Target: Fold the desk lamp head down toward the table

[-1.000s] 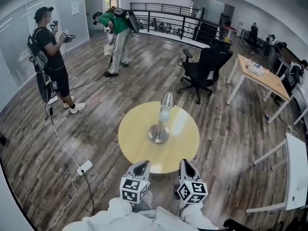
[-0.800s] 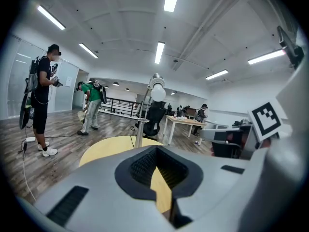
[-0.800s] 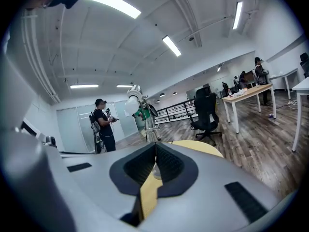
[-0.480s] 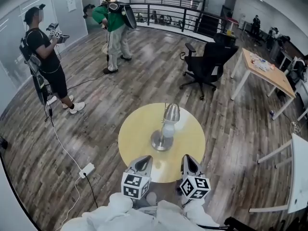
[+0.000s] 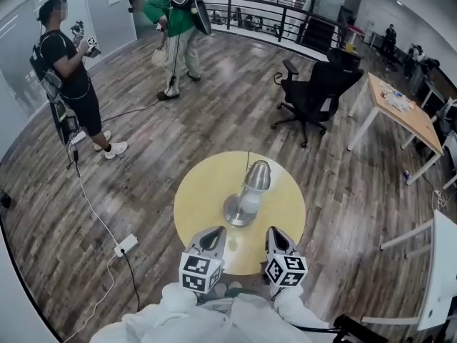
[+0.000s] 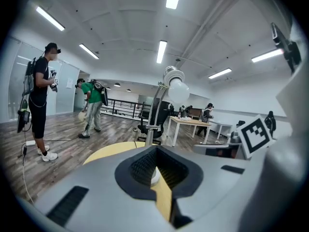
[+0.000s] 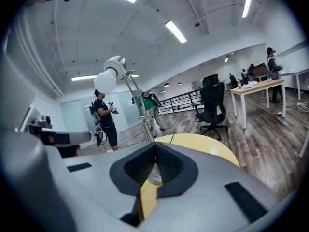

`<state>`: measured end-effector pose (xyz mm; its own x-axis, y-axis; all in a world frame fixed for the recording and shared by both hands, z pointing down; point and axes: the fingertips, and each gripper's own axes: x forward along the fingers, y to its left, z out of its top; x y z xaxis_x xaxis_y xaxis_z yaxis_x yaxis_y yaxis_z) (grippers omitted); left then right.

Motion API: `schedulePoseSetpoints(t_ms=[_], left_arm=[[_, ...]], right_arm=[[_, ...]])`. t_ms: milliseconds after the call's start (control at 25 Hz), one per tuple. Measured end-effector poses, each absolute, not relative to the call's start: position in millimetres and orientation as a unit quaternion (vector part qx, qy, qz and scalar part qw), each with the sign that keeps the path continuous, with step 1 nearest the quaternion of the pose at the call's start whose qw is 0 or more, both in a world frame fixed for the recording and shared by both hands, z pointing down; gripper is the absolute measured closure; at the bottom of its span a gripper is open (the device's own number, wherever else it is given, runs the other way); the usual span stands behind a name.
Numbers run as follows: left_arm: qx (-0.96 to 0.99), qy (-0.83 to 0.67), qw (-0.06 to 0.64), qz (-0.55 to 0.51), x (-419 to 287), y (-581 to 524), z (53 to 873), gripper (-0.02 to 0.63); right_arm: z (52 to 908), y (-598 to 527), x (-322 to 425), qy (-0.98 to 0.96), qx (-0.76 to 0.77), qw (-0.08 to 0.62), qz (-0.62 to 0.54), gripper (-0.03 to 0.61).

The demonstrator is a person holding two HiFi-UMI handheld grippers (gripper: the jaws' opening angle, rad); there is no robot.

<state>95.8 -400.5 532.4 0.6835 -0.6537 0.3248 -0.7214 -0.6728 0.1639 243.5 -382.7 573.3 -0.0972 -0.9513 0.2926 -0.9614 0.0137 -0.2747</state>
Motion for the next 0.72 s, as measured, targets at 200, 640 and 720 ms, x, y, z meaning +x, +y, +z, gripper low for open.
schedulePoseSetpoints(t_ms=[200, 640, 720], left_arm=[[0.896, -0.389, 0.165, 0.137, 87.8, -413.4, 536.0, 0.616], [0.910, -0.326, 0.200, 0.161, 99.5, -432.9, 481.0, 0.504], [0.916, -0.324, 0.184, 0.151, 108.1, -438.7, 457.6, 0.468]], right_arm=[[601.3, -424.7, 222.4, -0.754, 0.629, -0.006, 0.190, 0.566], [751.5, -491.9, 221.3, -0.809, 0.505, 0.163, 0.253, 0.566], [757.2, -493.6, 224.4, -0.819, 0.490, 0.180, 0.238, 0.566]])
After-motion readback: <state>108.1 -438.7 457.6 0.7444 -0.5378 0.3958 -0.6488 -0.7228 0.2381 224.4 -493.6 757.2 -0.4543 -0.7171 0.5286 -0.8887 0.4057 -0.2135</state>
